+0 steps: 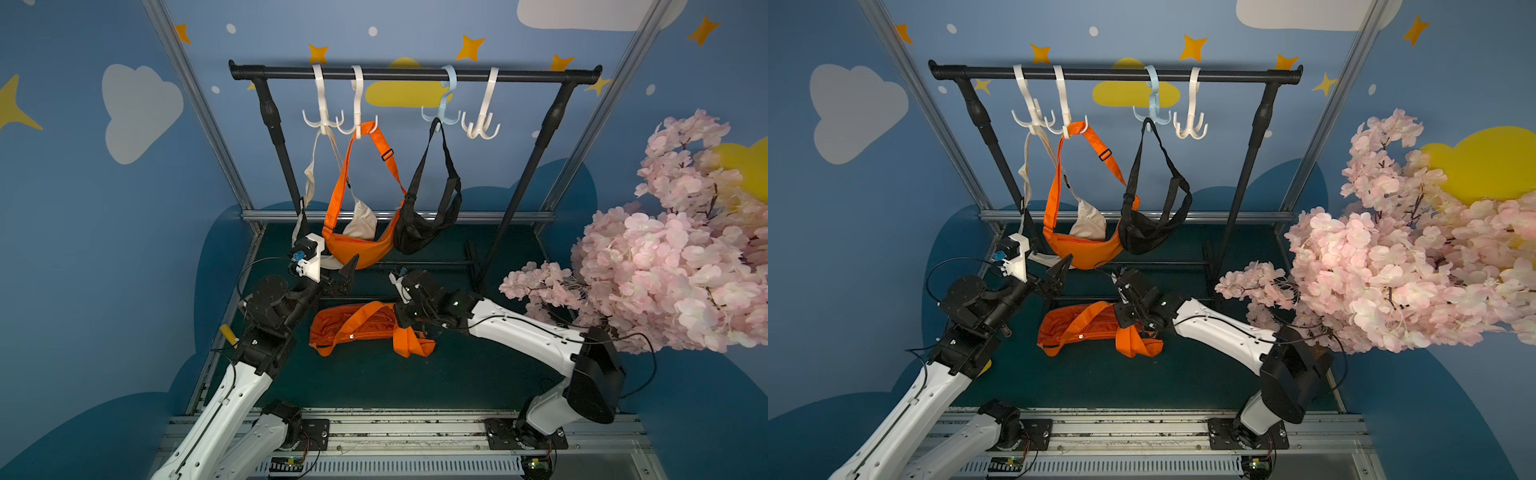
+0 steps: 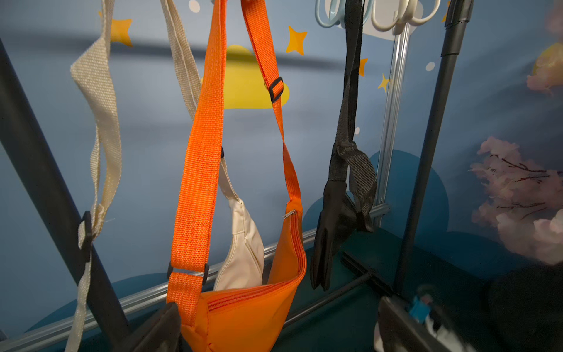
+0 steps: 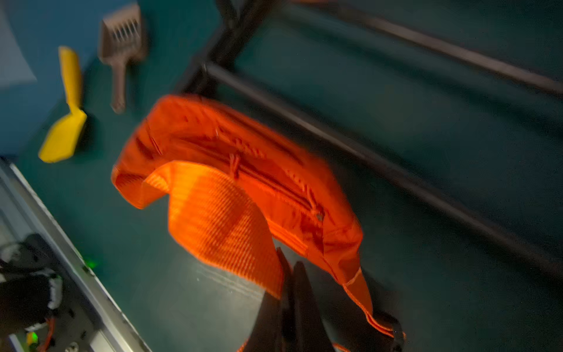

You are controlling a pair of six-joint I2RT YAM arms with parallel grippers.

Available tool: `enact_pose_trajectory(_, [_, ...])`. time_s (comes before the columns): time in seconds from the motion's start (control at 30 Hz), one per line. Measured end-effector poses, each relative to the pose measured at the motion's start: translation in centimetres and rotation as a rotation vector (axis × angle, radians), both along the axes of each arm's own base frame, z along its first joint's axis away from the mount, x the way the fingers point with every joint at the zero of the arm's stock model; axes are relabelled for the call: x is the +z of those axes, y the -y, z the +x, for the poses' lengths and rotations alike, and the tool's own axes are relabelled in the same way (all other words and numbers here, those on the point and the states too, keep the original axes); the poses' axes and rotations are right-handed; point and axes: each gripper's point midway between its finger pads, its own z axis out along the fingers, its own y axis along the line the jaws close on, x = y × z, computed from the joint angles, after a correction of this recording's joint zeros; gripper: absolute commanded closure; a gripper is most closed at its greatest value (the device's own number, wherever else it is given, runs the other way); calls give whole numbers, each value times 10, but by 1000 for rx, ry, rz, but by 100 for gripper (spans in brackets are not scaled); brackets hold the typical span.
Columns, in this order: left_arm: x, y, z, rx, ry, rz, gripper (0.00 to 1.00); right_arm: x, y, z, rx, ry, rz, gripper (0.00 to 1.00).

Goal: Hang the bag on a hook
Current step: Pick up the bag from the center of the board.

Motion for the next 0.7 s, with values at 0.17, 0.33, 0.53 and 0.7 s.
enact_pose_trajectory(0.17, [-17, 14, -5, -94, -48, 27, 1, 54, 26, 30, -65, 122, 63, 100])
enact_pose_trajectory(0.33, [-41, 42, -16, -276, -121, 69, 2, 66, 38, 46, -85, 164, 58, 100])
enact_pose_trajectory(0.53, [-90, 72, -16, -431, -270, 82, 2, 91, 34, 50, -64, 219, 84, 100])
enact_pose_trajectory(0.7, [-128, 96, -14, -512, -396, 82, 2, 94, 31, 49, -43, 228, 91, 100])
